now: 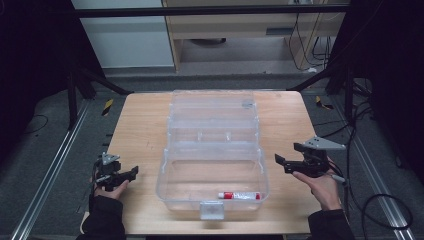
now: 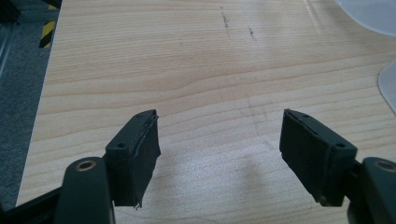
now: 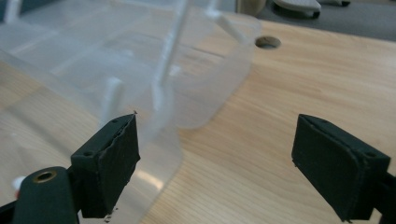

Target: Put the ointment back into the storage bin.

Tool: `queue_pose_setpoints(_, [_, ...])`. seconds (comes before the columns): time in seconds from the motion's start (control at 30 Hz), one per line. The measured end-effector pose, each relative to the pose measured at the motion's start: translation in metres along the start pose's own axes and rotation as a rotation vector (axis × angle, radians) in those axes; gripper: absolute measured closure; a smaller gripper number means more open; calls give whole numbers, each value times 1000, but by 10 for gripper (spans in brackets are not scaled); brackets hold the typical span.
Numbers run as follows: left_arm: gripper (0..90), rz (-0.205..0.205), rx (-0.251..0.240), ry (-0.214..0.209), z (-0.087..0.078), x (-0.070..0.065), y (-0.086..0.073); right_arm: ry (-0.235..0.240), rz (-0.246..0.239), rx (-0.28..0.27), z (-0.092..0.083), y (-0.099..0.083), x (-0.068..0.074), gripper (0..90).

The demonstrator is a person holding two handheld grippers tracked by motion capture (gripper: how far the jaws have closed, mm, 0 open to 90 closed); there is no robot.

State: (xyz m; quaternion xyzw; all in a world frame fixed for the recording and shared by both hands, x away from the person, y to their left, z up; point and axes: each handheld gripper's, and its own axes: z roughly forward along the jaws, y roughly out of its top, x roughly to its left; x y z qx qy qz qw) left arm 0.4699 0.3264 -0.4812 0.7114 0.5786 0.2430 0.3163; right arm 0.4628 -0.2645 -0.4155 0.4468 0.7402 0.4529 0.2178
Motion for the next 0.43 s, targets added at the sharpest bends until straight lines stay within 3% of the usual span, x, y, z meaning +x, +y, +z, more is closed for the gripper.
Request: queue_pose_setpoints(0.43, [240, 9, 3, 3, 4, -1, -1, -84, 52, 70, 17, -39, -29, 111])
